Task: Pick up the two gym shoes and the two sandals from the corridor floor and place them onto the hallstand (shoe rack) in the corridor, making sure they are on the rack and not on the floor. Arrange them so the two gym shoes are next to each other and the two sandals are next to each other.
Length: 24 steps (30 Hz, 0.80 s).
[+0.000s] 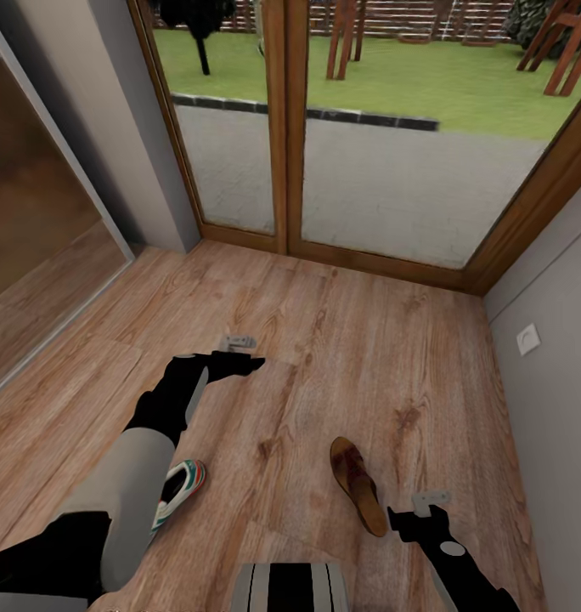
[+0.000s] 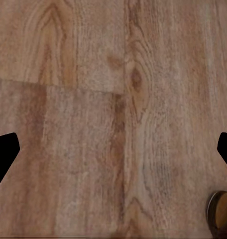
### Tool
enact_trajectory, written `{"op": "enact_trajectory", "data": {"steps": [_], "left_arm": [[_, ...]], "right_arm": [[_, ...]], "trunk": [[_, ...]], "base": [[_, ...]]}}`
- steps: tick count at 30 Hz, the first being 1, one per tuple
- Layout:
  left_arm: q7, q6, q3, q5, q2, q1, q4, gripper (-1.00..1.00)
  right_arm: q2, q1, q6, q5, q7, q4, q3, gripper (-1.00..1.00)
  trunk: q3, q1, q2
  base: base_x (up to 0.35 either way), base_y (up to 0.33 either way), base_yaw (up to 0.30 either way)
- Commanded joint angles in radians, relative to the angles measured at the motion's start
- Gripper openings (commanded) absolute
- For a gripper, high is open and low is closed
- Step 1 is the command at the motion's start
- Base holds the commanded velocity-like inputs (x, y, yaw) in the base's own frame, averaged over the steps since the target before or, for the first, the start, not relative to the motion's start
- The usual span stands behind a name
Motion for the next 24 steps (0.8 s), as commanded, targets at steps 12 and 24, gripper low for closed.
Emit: {"op": "enact_trajectory", "data": {"steps": [12,24], "left_arm": [[-0.014,0.005,-0.004,-0.009,0.004,0.002,-0.003,1.00],[-0.018,0.005,-0.005,-0.008,0.005,0.002,0.003,1.00]], "right_arm": [[0.003,0.000,-0.056,0.010,0.003,-0.002,-0.003,1.00],[0.006,0.000,-0.144,0.012,0.005,0.029,-0.001,1.00]], "trunk": [[-0.010,0.000,0.000],[-0.011,0.000,0.000]], "base": [[0.000,0.000,0.170],[0.000,0.000,0.019]]}}
